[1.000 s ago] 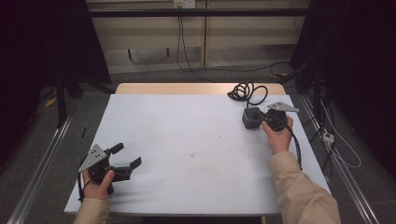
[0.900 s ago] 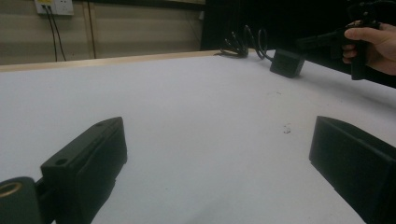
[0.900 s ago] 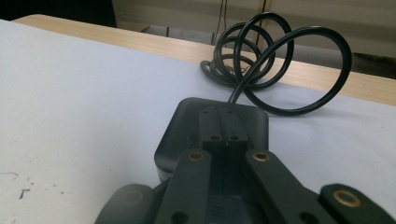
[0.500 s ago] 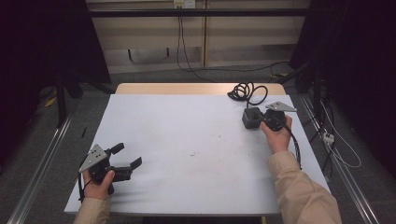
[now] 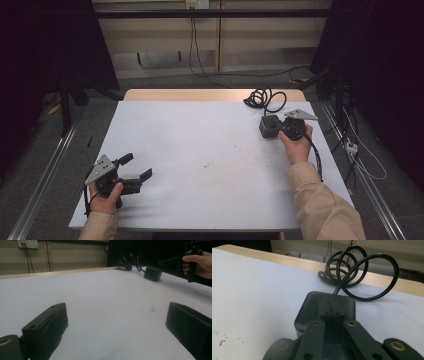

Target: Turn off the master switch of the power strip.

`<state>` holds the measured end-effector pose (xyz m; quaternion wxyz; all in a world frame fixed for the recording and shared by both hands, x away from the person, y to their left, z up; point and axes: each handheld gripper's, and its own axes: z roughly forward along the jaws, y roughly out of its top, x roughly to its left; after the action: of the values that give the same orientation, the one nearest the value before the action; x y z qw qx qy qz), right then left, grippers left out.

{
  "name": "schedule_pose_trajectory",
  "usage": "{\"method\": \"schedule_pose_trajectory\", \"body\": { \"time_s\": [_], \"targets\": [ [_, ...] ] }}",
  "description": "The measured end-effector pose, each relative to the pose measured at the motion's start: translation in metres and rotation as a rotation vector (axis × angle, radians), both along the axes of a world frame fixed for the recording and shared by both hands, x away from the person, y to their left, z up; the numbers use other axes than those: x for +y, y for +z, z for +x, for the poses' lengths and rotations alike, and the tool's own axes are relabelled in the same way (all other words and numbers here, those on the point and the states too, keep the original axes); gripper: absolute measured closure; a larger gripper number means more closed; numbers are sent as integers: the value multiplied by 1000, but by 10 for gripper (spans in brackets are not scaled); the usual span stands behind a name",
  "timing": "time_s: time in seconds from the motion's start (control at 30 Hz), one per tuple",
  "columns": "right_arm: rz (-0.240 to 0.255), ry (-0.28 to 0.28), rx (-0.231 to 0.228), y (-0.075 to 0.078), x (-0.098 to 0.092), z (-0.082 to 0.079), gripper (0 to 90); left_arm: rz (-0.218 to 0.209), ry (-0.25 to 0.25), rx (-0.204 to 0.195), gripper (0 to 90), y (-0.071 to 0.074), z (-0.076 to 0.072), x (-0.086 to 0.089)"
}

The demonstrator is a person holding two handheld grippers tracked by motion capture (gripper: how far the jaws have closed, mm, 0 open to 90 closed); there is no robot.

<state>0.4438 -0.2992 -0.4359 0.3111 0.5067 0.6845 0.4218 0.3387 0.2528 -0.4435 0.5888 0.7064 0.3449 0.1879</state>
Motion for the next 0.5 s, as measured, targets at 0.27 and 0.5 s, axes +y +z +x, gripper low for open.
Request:
{"method": "schedule_pose_trajectory", "body": {
  "time_s": [0.27, 0.5],
  "targets": [
    [0, -3, 4, 0, 0, 0, 900, 2, -2, -1, 39, 0, 0, -1],
    [7, -2, 0, -1, 0, 0, 900, 2, -1, -1, 39, 0, 0, 0]
  ]
}}
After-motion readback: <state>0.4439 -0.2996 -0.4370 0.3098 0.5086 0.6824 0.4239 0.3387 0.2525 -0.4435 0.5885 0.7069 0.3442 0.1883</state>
